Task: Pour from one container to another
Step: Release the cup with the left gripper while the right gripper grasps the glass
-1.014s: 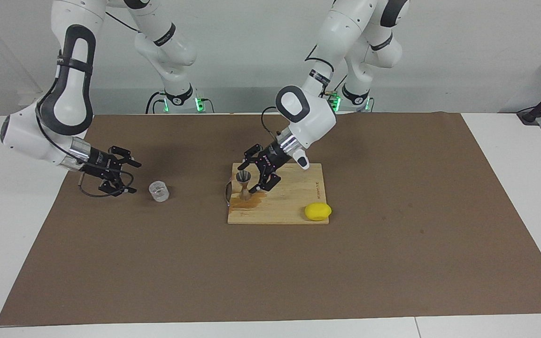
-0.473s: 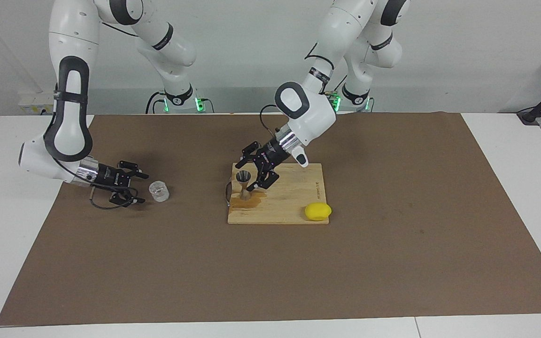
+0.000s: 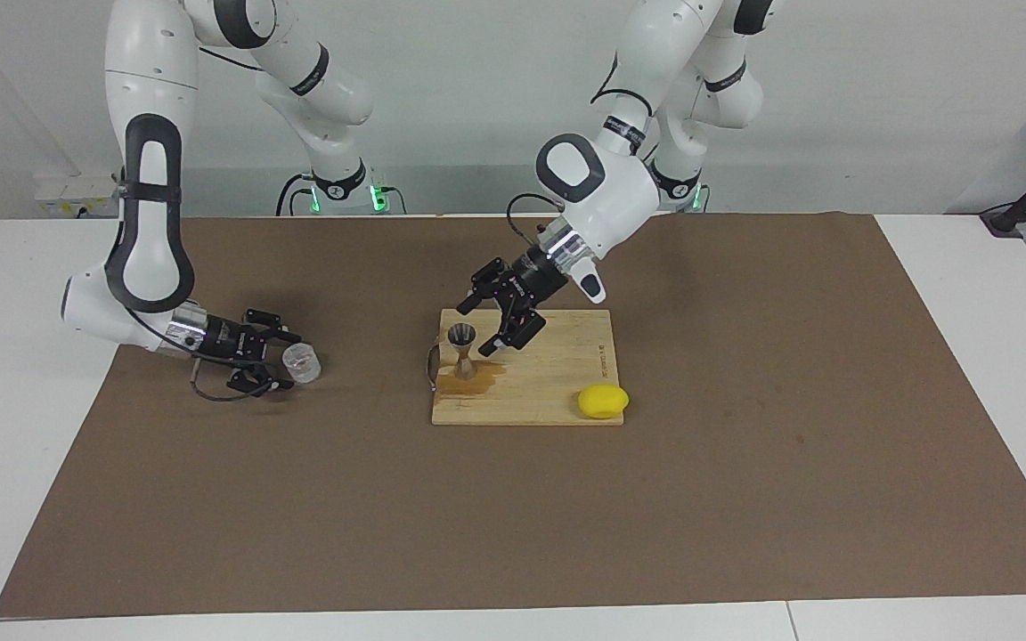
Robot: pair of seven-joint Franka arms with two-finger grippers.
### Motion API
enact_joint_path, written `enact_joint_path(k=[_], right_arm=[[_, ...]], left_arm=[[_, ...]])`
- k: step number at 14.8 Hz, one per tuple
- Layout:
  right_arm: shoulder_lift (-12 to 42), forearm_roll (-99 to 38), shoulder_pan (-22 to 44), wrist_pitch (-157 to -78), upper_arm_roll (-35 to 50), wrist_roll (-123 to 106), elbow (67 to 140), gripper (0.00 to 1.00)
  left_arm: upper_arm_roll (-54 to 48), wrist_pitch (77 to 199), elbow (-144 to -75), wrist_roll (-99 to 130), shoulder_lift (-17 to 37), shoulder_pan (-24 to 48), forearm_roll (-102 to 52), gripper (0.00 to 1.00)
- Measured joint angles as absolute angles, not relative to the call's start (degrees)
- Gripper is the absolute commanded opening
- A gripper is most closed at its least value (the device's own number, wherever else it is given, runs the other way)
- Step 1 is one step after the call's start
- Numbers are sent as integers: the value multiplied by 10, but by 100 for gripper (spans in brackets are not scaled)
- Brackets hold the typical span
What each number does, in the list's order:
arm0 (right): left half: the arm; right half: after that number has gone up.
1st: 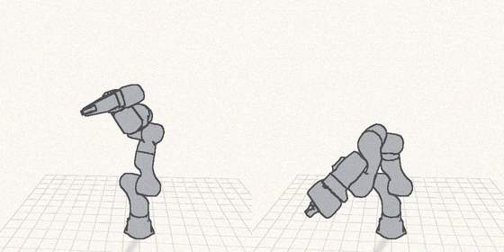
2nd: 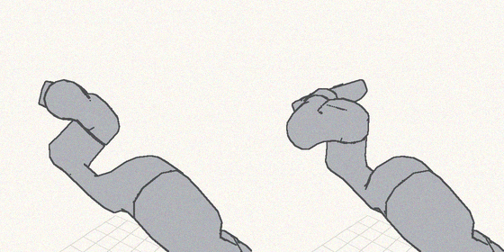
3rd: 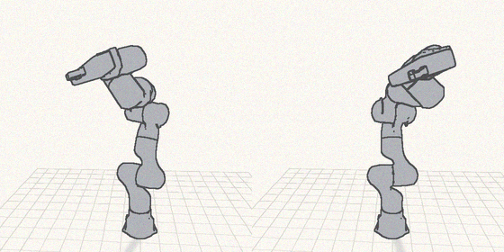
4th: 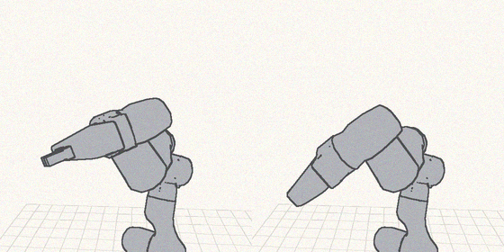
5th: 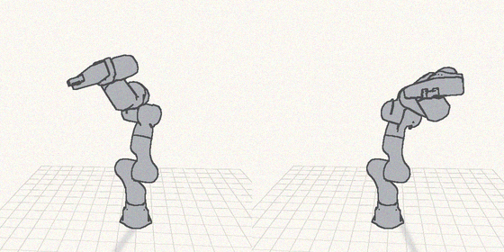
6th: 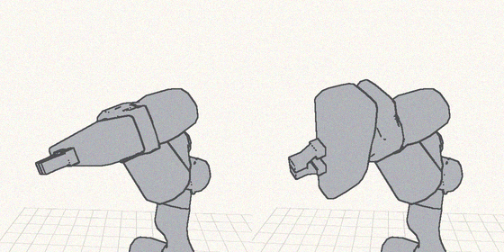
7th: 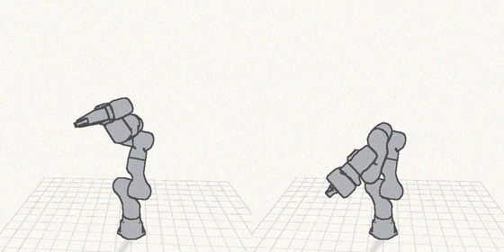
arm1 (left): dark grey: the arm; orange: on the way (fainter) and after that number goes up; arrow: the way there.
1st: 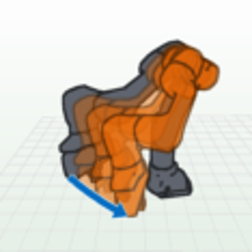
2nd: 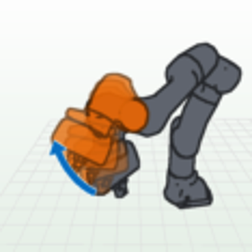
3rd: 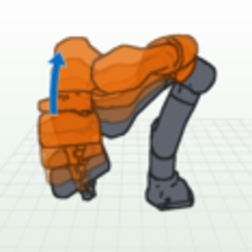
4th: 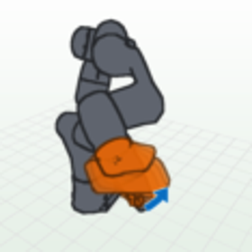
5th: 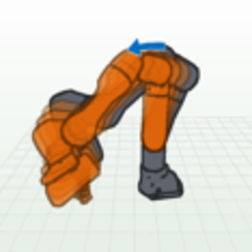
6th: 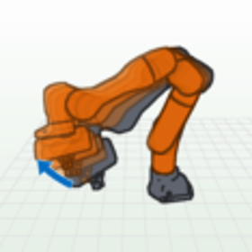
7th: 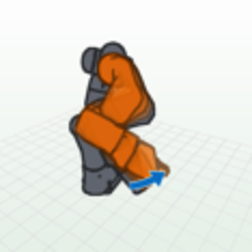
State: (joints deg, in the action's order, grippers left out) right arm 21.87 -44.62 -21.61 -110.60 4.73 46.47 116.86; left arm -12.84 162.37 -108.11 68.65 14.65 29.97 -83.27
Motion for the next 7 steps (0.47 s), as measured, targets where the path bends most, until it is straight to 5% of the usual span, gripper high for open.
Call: enact_joint_path(k=[3,7], right_arm=[[219,-449,-209,-1118,47,465,1172,88],[218,-449,-206,-1118,47,465,1172,3]], left_arm=[[-126,1624,-1089,686,126,251,-768,100],[-124,1622,-1100,687,108,172,-636,100]])
